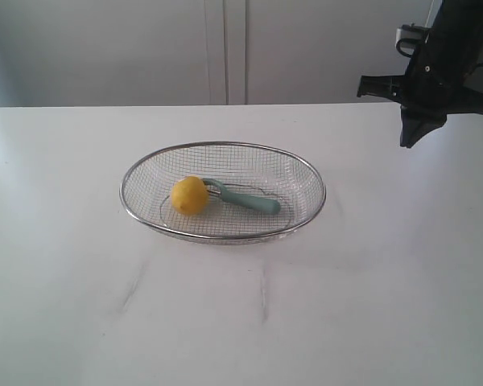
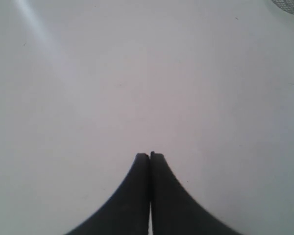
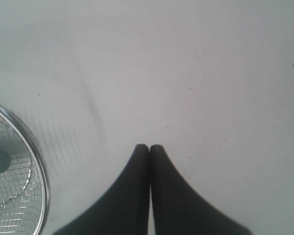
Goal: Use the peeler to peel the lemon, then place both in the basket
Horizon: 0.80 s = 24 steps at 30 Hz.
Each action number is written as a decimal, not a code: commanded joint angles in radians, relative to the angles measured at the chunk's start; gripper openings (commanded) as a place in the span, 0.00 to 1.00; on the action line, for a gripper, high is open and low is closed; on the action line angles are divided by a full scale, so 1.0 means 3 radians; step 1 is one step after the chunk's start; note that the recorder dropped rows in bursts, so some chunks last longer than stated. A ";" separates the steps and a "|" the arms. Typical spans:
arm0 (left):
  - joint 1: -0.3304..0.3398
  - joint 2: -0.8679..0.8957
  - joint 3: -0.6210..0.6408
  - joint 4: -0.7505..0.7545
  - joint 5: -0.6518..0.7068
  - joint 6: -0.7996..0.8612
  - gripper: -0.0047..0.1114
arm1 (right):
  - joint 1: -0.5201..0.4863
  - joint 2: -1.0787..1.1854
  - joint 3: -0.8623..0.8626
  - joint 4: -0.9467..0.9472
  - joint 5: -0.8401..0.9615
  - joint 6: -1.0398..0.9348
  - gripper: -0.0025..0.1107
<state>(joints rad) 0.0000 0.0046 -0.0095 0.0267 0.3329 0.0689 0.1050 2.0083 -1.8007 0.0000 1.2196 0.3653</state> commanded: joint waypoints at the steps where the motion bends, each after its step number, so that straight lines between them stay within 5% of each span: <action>1: 0.0000 -0.0015 0.0032 -0.0038 0.0027 0.0011 0.04 | -0.0019 -0.0049 -0.0003 0.0000 0.0005 0.0014 0.02; 12: 0.0000 -0.0015 0.0032 -0.0038 0.0027 0.0011 0.04 | -0.0019 -0.0502 0.0071 -0.0273 -0.0135 -0.0189 0.02; 24: -0.0005 -0.0015 0.0032 -0.0038 0.0027 0.0011 0.04 | -0.0019 -0.1838 0.1606 -0.0363 -0.0806 -0.0770 0.02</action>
<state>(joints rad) 0.0000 0.0046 -0.0095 0.0208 0.3329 0.0689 0.1035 1.5285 -1.3900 -0.0953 1.0180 0.1469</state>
